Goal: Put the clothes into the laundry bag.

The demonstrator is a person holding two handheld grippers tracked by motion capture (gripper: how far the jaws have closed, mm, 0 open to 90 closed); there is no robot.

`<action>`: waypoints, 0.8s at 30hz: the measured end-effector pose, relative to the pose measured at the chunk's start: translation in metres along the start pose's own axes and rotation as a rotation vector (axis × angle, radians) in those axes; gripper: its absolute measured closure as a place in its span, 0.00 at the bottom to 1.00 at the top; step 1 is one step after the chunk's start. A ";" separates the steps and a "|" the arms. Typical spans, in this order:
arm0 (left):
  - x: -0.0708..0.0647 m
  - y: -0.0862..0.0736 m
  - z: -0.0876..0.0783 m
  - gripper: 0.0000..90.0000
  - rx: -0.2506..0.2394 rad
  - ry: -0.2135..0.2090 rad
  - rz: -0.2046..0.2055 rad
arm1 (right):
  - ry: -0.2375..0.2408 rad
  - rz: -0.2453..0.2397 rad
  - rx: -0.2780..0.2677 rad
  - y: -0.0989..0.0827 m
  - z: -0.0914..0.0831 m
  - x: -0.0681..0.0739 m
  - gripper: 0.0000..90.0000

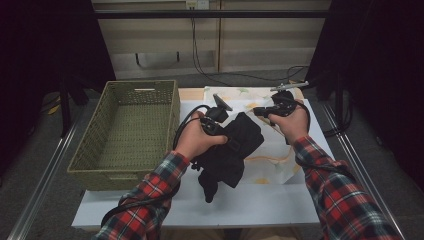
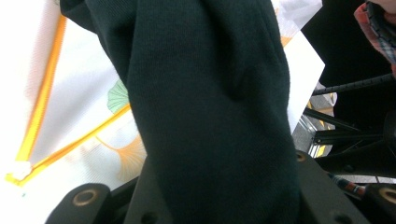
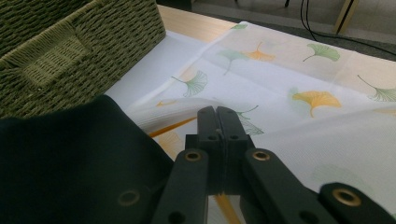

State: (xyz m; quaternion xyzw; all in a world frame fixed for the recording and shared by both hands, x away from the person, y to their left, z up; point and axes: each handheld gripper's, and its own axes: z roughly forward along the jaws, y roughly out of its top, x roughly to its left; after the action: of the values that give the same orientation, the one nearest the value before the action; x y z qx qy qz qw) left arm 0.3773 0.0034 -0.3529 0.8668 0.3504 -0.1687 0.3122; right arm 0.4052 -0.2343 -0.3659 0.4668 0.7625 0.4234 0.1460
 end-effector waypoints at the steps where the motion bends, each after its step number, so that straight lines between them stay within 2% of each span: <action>1: 0.001 0.000 0.000 0.78 0.018 0.003 0.018 | 0.002 0.002 0.001 0.000 0.000 0.000 1.00; 2: 0.001 0.000 0.002 0.78 0.018 -0.005 0.017 | 0.003 0.004 0.002 0.000 0.000 0.001 1.00; 3: -0.001 0.000 0.005 0.78 0.001 -0.009 -0.007 | 0.005 0.003 0.002 0.000 0.000 0.001 1.00; 5: -0.002 0.001 0.009 0.78 0.006 -0.012 0.001 | 0.005 0.000 0.002 0.000 0.000 0.001 1.00; 6: -0.003 0.001 0.011 0.78 -0.006 -0.020 -0.016 | 0.005 0.001 0.002 0.000 0.000 0.001 1.00; 7: -0.002 0.002 0.012 0.78 0.018 -0.017 0.011 | 0.004 0.000 0.002 0.000 0.000 0.001 1.00; 9: -0.003 0.002 0.017 0.78 0.002 -0.021 0.000 | 0.006 0.001 0.002 0.000 0.000 0.000 1.00; 10: -0.003 0.003 0.018 0.78 0.009 -0.029 -0.003 | 0.006 0.003 0.001 0.000 -0.001 0.000 1.00; 11: -0.001 0.003 0.018 0.78 0.030 -0.023 0.014 | 0.006 0.002 0.001 0.000 -0.001 0.000 1.00; 12: -0.003 0.003 0.022 0.78 0.004 -0.024 -0.017 | 0.008 0.003 0.001 0.000 -0.001 0.001 1.00; 15: 0.000 0.004 0.026 0.78 0.011 -0.022 -0.006 | 0.010 0.002 0.001 0.000 -0.002 0.001 1.00; 16: -0.001 0.004 0.028 0.78 -0.003 -0.022 -0.028 | 0.009 0.002 0.000 0.000 -0.002 0.001 1.00; 17: 0.001 0.004 0.029 0.78 0.009 -0.016 -0.013 | 0.010 0.002 -0.001 0.000 -0.002 0.001 1.00; 18: 0.001 0.005 0.030 0.78 0.011 -0.011 -0.018 | 0.008 0.004 0.001 -0.001 -0.002 0.002 1.00; 19: 0.000 0.005 0.033 0.78 -0.008 -0.008 -0.043 | 0.008 0.002 0.001 -0.001 -0.002 0.002 1.00; 21: 0.003 0.007 0.033 0.78 0.008 0.003 -0.020 | 0.012 0.001 0.002 0.000 -0.002 0.003 1.00; 22: 0.001 0.007 0.035 0.78 -0.022 0.001 -0.058 | 0.011 0.000 0.003 0.000 -0.002 0.003 1.00; 23: 0.002 0.008 0.035 0.78 -0.010 0.005 -0.057 | 0.013 0.001 0.004 0.000 -0.003 0.004 1.00; 24: 0.002 0.008 0.036 0.78 -0.022 0.006 -0.066 | 0.011 -0.002 0.004 0.000 -0.003 0.004 1.00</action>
State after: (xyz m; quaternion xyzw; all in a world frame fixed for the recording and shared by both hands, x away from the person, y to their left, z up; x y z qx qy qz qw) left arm 0.3820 -0.0242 -0.3774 0.8518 0.3816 -0.1726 0.3147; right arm 0.4015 -0.2324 -0.3636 0.4638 0.7647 0.4244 0.1413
